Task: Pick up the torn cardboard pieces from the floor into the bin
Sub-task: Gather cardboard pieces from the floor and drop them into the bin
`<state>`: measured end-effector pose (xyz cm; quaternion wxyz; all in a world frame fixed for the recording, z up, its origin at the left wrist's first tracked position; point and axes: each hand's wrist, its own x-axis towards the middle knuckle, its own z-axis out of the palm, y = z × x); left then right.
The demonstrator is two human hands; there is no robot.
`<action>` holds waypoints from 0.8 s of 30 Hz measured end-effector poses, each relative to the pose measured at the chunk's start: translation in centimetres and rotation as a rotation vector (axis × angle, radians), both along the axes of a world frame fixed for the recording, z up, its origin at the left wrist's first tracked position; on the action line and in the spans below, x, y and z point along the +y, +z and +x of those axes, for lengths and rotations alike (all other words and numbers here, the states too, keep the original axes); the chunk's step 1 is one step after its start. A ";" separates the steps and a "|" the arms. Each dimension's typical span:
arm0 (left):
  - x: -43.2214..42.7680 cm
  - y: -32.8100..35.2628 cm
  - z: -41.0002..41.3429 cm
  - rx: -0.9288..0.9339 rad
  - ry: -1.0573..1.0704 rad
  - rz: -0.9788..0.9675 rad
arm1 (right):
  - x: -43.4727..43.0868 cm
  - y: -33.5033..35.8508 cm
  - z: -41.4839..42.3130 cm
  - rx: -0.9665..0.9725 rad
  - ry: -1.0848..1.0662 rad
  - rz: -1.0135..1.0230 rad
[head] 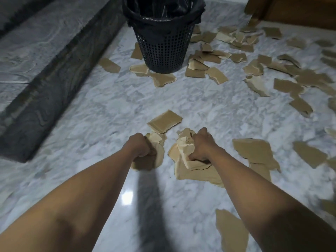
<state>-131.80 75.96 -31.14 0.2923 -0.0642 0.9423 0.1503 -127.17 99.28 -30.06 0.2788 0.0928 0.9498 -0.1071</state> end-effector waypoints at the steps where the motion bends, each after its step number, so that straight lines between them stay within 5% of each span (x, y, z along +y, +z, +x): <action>1: 0.0 0.1 0.8 0.000 -0.007 0.006 | -0.1 0.0 0.7 -0.010 -0.024 -0.009; 6: 0.3 0.3 4.0 -0.062 -0.022 0.057 | -0.4 0.5 3.6 0.033 -0.149 -0.086; 10: 1.1 0.9 5.1 -0.113 -0.126 0.048 | 0.8 1.9 4.9 0.146 -0.370 -0.443; 16: 2.7 3.9 4.1 -0.579 -0.255 0.211 | 7.0 4.7 7.0 -0.027 -0.685 -0.635; 20: 5.0 5.1 2.2 -0.440 -0.222 0.317 | 9.9 6.1 10.0 -0.330 -0.670 -0.543; 24: 7.4 3.2 1.1 -0.080 -0.152 0.143 | 8.0 4.5 12.7 -0.577 -0.250 -0.189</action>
